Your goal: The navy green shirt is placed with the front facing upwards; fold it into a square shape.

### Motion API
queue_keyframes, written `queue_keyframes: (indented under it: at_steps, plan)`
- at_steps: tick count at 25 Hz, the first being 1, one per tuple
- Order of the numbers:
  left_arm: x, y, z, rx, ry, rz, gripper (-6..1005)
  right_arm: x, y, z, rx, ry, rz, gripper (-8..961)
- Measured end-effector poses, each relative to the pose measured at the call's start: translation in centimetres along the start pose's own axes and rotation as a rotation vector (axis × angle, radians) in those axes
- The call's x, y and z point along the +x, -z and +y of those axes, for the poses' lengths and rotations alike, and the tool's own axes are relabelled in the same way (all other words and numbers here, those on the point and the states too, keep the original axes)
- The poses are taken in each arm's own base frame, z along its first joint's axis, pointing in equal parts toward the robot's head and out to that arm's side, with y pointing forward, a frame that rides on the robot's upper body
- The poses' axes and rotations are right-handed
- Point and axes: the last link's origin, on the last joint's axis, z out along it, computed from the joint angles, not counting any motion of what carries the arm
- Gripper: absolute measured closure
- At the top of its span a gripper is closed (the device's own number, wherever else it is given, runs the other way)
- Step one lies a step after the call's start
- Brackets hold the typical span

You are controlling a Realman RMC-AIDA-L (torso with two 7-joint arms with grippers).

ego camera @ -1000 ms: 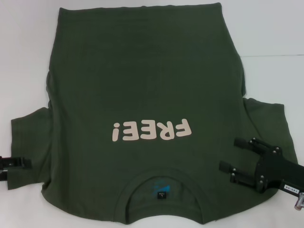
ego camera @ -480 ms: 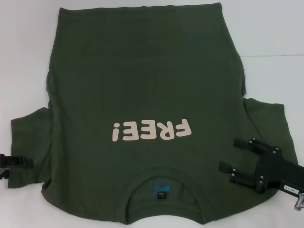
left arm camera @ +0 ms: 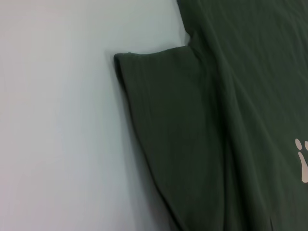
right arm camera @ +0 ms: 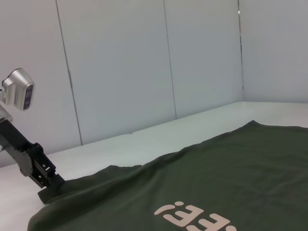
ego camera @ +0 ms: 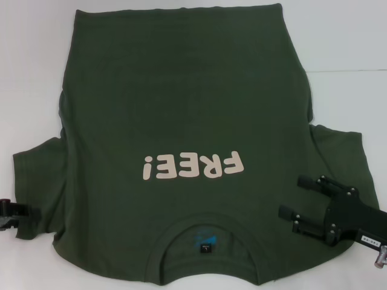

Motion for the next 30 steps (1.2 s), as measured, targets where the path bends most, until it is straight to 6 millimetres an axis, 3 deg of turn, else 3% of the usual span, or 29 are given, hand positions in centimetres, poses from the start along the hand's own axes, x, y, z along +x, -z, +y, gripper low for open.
queue_keyframes:
  at_steps: [15, 30]
  plan:
    - [0.41, -0.69, 0.55, 0.016, -0.042, -0.015, 892, 0.01, 0.27, 0.05, 0.007, -0.006, -0.010, 115]
    - [0.66, -0.33, 0.70, 0.000, -0.041, -0.005, 935, -0.09, 0.20, 0.00, 0.006, -0.004, -0.013, 114]
